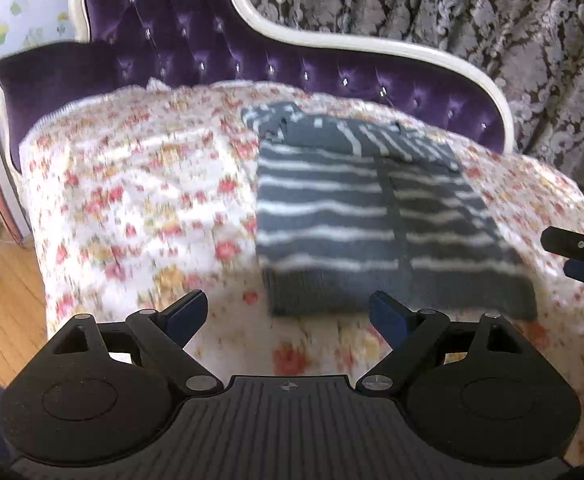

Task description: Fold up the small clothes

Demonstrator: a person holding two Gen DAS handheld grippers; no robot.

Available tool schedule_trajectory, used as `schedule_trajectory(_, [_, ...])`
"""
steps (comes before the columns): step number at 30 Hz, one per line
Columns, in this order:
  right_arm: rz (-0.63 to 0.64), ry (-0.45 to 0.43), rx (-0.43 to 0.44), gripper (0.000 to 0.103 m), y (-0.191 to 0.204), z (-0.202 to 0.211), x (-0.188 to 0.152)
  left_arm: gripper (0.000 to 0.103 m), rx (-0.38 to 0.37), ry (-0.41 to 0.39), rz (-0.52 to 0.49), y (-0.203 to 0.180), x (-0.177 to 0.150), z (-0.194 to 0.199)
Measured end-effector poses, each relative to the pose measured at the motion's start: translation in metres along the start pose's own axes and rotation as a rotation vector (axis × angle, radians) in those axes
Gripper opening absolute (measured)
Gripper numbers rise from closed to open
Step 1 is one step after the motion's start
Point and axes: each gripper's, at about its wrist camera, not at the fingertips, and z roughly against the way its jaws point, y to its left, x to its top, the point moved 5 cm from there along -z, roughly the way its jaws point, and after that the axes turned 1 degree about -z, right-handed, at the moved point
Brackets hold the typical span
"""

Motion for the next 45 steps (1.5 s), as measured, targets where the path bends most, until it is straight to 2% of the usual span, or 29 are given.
schedule_trajectory(3, [-0.010,0.024,-0.014,0.102,-0.005,0.003,-0.008,0.088,-0.017,0.031,0.009,0.000,-0.008,-0.005])
schedule_trajectory(7, [0.000,0.046,-0.046,0.102,-0.011,0.003,-0.017,0.088,-0.039,0.032,0.022,-0.001,-0.006,-0.010])
schedule_trajectory(19, [-0.063,0.119,-0.069,0.102,-0.026,-0.025,-0.023,0.087,-0.099,0.091,0.032,-0.001,0.007,-0.049])
schedule_trajectory(25, [-0.096,0.149,-0.072,0.102,-0.033,-0.035,-0.024,0.085,-0.139,0.121,0.079,0.005,0.008,-0.061])
schedule_trajectory(26, [-0.098,0.154,-0.071,0.101,-0.034,-0.037,-0.024,0.081,-0.145,0.125,0.085,0.005,0.007,-0.063])
schedule_trajectory(33, [-0.109,0.184,-0.059,0.096,-0.036,-0.047,-0.026,0.080,-0.158,0.145,0.126,0.013,0.008,-0.073])
schedule_trajectory(36, [-0.105,0.198,-0.049,0.090,-0.035,-0.050,-0.027,0.078,-0.158,0.139,0.129,0.015,0.012,-0.077])
schedule_trajectory(39, [-0.100,0.207,-0.047,0.084,-0.034,-0.052,-0.027,0.064,-0.164,0.133,0.133,0.015,0.015,-0.079])
schedule_trajectory(41, [-0.097,0.213,-0.049,0.072,-0.034,-0.053,-0.026,0.049,-0.170,0.133,0.136,0.015,0.016,-0.081])
schedule_trajectory(42, [-0.096,0.216,-0.052,0.069,-0.034,-0.053,-0.027,0.046,-0.174,0.134,0.141,0.016,0.016,-0.081])
schedule_trajectory(45, [-0.093,0.221,-0.051,0.057,-0.034,-0.053,-0.027,0.026,-0.191,0.140,0.153,0.016,0.015,-0.081])
